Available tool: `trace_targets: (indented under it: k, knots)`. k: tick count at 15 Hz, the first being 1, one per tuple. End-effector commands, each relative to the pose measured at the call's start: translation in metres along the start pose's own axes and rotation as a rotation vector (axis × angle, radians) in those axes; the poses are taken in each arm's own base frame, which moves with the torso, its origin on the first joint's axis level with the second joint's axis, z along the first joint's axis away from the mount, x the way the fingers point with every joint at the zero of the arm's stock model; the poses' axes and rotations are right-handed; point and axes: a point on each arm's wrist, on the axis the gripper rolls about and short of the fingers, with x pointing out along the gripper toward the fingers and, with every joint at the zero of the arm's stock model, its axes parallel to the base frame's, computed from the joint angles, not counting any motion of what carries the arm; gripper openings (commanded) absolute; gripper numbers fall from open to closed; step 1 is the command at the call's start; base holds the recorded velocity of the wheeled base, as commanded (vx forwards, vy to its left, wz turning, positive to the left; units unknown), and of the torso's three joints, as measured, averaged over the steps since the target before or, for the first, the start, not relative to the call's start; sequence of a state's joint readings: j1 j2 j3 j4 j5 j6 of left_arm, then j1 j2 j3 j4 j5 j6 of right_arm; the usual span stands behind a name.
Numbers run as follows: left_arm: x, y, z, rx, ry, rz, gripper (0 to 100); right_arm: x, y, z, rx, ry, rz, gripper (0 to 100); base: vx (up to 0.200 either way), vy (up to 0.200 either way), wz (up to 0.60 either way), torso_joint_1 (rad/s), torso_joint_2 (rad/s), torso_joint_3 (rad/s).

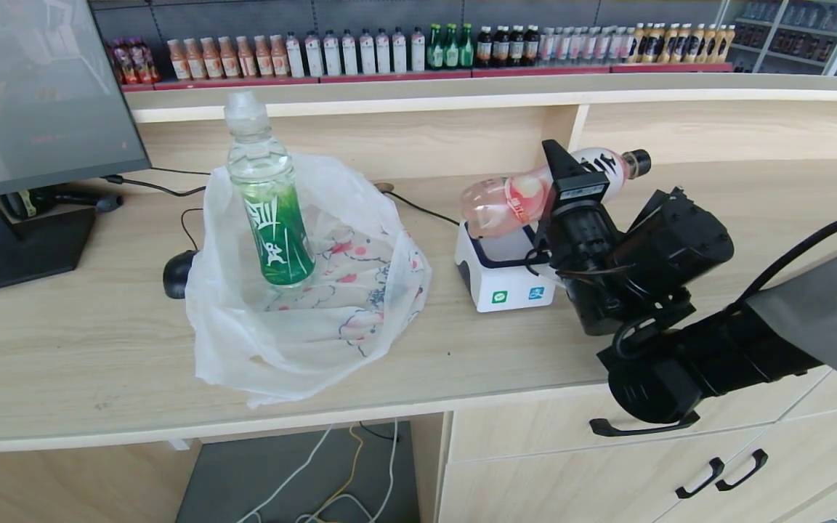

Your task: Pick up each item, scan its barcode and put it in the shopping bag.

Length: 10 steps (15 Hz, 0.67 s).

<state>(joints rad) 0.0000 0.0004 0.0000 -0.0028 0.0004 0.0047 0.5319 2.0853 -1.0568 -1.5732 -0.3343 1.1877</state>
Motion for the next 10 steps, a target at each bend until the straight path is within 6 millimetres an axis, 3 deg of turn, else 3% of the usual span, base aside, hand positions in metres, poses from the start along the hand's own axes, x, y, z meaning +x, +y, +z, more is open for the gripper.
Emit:
trace_targets:
  k: [1,10]
  knots:
    - [0.0000,0.0000,0.0000,0.000,-0.001,0.001,100,0.0006,-0.0046,0.0019,-0.005,-0.005,-0.012,0,0.000,0.000,0.00,0.000,0.00,0.000]
    - [0.0000,0.0000,0.0000,0.000,-0.001,0.001,100,0.0031,-0.0069,0.0076,-0.005,-0.019,-0.012,0,0.000,0.000,0.00,0.000,0.00,0.000]
